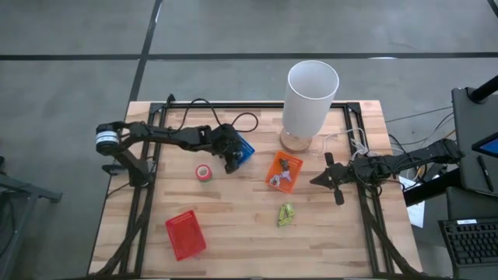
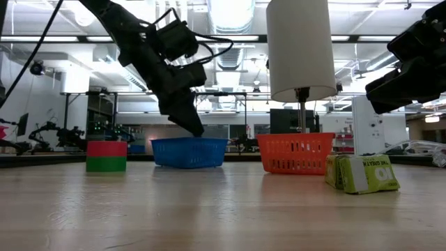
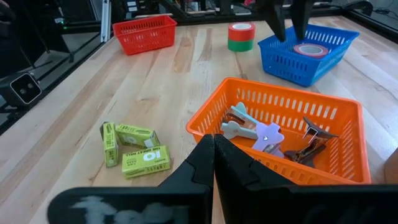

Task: Pick and place Stapler, Stapler remover, tape
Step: Put the blue tape into the blue basket

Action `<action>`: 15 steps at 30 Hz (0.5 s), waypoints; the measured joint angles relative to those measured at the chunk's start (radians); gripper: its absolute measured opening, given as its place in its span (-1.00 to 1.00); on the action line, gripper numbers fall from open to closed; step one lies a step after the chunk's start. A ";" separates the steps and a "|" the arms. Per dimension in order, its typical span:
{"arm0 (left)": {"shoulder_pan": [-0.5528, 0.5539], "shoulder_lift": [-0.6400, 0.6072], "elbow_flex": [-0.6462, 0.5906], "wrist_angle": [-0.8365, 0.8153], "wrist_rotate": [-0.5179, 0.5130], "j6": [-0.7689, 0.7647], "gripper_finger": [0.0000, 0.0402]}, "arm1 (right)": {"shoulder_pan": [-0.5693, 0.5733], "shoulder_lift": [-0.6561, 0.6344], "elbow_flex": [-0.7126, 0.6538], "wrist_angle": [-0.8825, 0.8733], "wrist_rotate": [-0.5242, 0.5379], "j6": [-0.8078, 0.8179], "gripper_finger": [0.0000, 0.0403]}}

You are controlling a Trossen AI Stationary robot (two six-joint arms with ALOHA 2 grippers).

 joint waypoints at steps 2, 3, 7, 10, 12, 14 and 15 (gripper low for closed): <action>0.000 -0.001 0.000 -0.001 -0.032 -0.001 -0.21 | 0.000 0.000 0.000 0.000 0.000 0.000 -0.96; 0.000 -0.001 -0.002 -0.001 -0.049 -0.002 -0.22 | 0.000 0.000 0.000 0.000 0.000 0.000 -0.96; 0.001 0.016 -0.005 -0.002 -0.058 -0.016 -0.23 | 0.000 0.000 0.000 0.000 0.000 0.000 -0.96; 0.000 0.037 -0.005 -0.001 -0.058 -0.016 -0.25 | 0.000 0.000 0.000 0.000 0.000 0.000 -0.96; 0.001 0.057 -0.005 -0.002 -0.055 -0.016 -0.26 | 0.000 0.000 0.000 0.000 0.000 0.000 -0.96; 0.001 0.074 -0.006 -0.003 -0.044 -0.016 -0.27 | 0.000 0.000 0.000 0.000 0.000 0.000 -0.96; 0.001 0.079 -0.006 -0.004 -0.041 -0.016 -0.28 | 0.000 0.000 0.000 0.000 0.000 0.000 -0.96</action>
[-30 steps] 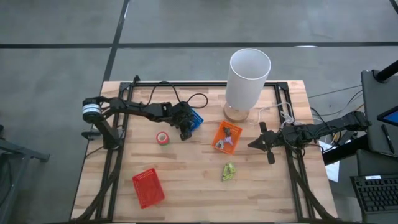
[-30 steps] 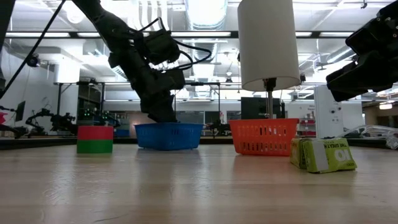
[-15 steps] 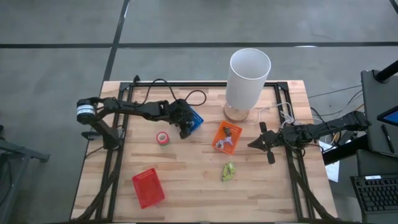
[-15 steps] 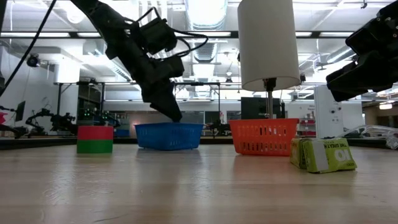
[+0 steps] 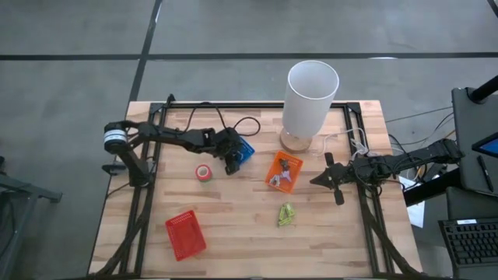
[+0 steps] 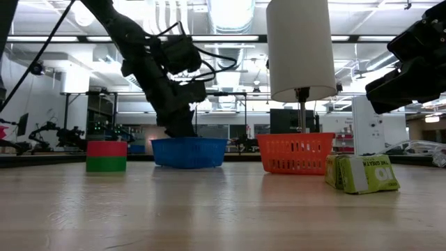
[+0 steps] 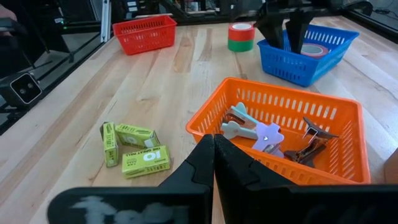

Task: Pick and place Stapler, Stapler remover, tape
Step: Put the blue tape into the blue basket, then put the orange tape into the blue basket

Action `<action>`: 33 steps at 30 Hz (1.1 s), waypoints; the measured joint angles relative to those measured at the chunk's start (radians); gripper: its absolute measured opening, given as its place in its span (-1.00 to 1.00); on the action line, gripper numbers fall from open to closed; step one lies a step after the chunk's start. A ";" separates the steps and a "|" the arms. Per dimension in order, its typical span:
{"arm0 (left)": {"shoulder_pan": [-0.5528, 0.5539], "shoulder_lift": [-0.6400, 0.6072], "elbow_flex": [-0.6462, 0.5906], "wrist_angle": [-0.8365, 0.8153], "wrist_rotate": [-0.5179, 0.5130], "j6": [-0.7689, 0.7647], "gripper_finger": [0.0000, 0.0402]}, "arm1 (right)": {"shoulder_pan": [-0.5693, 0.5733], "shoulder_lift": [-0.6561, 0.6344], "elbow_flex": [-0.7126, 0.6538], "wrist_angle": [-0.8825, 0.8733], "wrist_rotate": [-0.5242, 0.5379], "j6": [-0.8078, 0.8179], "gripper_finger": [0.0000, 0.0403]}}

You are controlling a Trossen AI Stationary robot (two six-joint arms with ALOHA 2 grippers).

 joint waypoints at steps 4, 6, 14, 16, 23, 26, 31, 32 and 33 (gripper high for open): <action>0.000 0.013 0.000 0.003 0.003 0.003 -0.28 | 0.000 0.000 0.000 0.000 0.000 0.000 -0.96; 0.001 0.012 0.000 0.001 0.003 0.007 -0.28 | 0.000 0.000 0.000 0.000 0.000 0.000 -0.96; 0.001 -0.061 0.019 -0.067 -0.008 0.050 -0.28 | 0.000 0.000 0.000 0.000 0.000 0.000 -0.96; 0.001 -0.092 0.025 -0.100 -0.012 0.052 -0.28 | 0.000 0.000 0.000 0.000 0.000 0.000 -0.96; -0.010 -0.242 0.033 -0.366 -0.014 0.023 -0.28 | 0.000 0.000 0.000 0.000 0.000 0.000 -0.96; -0.015 -0.303 0.024 -0.509 -0.013 -0.030 -0.28 | 0.000 0.000 0.000 0.000 0.000 0.000 -0.96; -0.022 -0.377 -0.028 -0.601 0.028 -0.137 -0.28 | 0.000 0.000 0.000 0.000 0.000 0.000 -0.96; -0.025 -0.387 -0.044 -0.599 0.053 -0.148 -0.28 | 0.000 0.000 0.000 0.000 0.000 0.000 -0.96; -0.030 -0.396 -0.060 -0.598 0.077 -0.153 -0.28 | 0.000 0.000 0.000 0.000 0.000 0.000 -0.96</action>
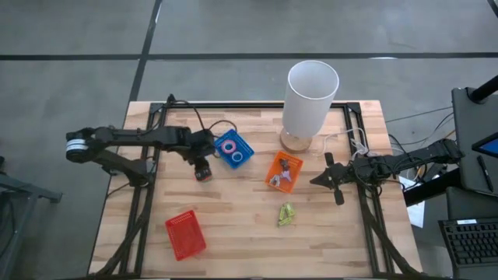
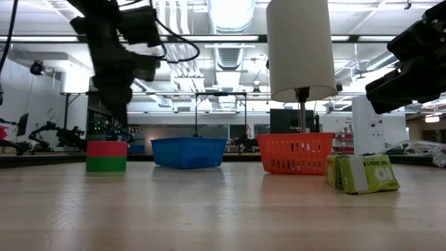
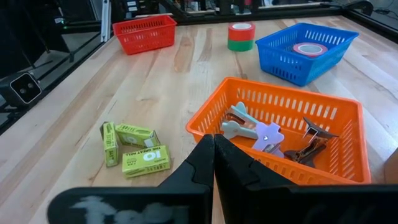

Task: Pick and place Stapler, Stapler remover, tape
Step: Put the orange tape into the blue basket

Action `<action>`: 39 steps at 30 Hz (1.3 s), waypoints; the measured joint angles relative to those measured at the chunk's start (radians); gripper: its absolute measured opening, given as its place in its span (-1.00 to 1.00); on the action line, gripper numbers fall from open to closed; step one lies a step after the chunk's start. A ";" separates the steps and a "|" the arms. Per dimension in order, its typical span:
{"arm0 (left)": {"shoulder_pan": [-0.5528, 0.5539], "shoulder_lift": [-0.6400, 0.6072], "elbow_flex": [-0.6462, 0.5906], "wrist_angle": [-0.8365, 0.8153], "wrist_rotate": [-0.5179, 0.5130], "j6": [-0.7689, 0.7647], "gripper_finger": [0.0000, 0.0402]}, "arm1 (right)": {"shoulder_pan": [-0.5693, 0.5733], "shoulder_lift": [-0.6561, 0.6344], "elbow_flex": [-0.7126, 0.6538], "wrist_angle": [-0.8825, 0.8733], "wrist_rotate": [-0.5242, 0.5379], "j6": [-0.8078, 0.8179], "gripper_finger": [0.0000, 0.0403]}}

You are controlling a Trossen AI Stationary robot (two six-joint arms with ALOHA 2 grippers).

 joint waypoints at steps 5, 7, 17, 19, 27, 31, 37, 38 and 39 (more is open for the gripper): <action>-0.035 -0.016 -0.073 0.005 0.031 -0.036 -0.28 | 0.000 0.000 0.000 0.000 0.000 0.000 -0.96; -0.052 -0.015 -0.097 0.008 0.031 -0.050 -0.28 | 0.000 0.000 0.000 0.000 0.000 0.000 -0.96; -0.104 -0.012 -0.164 0.153 0.025 -0.079 -0.28 | 0.000 0.000 0.000 0.000 0.000 0.000 -0.96; -0.104 -0.012 -0.168 0.166 0.025 -0.079 -0.28 | 0.000 0.000 0.000 0.000 0.000 0.000 -0.96; -0.104 -0.010 -0.168 0.177 -0.022 -0.051 -0.52 | 0.000 0.000 0.000 0.000 0.000 0.000 -0.96; -0.104 0.001 -0.167 0.186 -0.017 -0.047 -0.78 | 0.000 0.000 0.000 0.000 0.000 0.000 -0.96; -0.104 0.004 -0.166 0.201 -0.014 -0.010 -0.98 | 0.000 0.000 0.000 0.000 0.000 0.000 -0.96; -0.104 0.003 -0.163 0.198 -0.016 -0.005 -0.98 | 0.000 0.000 0.000 0.000 0.000 0.000 -0.96; -0.104 0.003 -0.160 0.195 -0.016 -0.003 -0.98 | 0.000 0.000 0.000 0.000 0.000 0.000 -0.96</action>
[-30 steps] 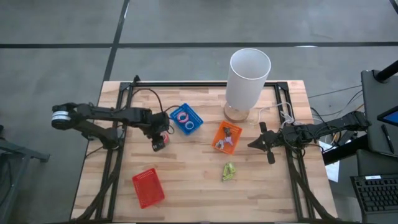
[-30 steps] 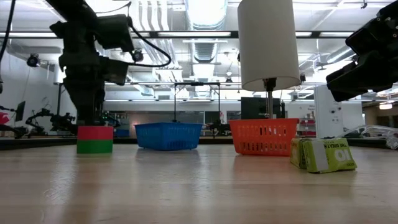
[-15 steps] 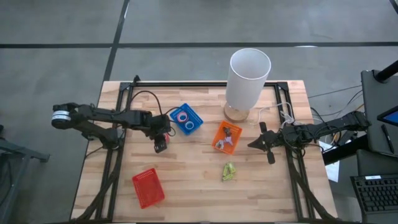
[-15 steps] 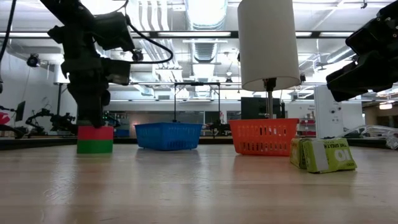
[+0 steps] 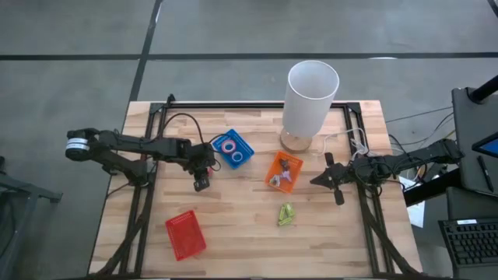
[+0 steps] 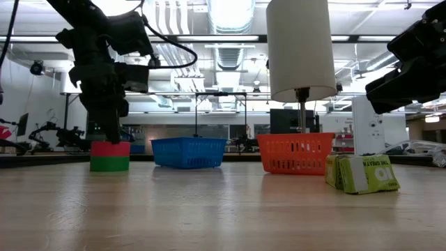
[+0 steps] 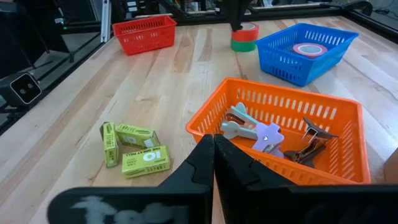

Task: Pick and place Stapler, Stapler remover, tape
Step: Put the orange tape into the blue basket

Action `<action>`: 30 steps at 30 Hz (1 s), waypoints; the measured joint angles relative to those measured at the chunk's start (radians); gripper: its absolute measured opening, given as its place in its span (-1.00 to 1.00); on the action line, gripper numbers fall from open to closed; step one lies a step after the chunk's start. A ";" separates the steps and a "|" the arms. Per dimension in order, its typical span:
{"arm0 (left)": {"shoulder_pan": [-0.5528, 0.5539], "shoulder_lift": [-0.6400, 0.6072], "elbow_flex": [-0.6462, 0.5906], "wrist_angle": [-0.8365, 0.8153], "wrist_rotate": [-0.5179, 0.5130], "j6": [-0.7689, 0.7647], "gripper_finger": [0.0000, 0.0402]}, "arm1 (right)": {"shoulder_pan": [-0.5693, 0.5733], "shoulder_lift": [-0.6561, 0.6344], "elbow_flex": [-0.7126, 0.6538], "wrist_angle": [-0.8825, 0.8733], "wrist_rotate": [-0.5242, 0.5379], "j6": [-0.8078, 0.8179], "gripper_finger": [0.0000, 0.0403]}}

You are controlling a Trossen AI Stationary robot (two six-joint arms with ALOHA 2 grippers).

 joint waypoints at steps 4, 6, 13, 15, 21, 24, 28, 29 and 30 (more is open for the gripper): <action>0.001 -0.005 0.028 -0.006 -0.012 0.023 -0.99 | 0.000 0.001 0.000 0.000 0.000 0.000 -0.96; 0.001 -0.005 0.043 -0.019 -0.012 0.025 -0.99 | 0.000 0.001 0.000 0.000 0.000 0.000 -0.96; 0.001 -0.007 0.072 -0.057 -0.002 0.009 -0.97 | 0.000 0.001 0.000 0.000 0.000 0.000 -0.96; 0.000 -0.007 0.070 -0.057 0.005 -0.023 -0.95 | 0.000 0.001 0.000 0.000 0.000 0.000 -0.96; -0.017 -0.007 0.035 -0.058 0.027 -0.076 -0.73 | 0.000 0.001 0.000 0.000 0.000 0.000 -0.96; -0.021 -0.009 0.020 -0.047 0.021 -0.077 -0.52 | 0.000 0.001 0.000 0.000 0.000 0.000 -0.96; -0.025 -0.010 0.009 -0.012 0.023 -0.042 -0.27 | 0.000 0.001 0.000 0.000 0.000 0.000 -0.96; -0.025 -0.010 0.009 0.002 0.021 -0.037 -0.23 | 0.000 0.001 0.000 0.000 0.000 0.000 -0.96; -0.025 -0.009 0.009 0.010 0.019 -0.035 -0.20 | 0.000 0.001 0.000 0.000 0.000 0.000 -0.96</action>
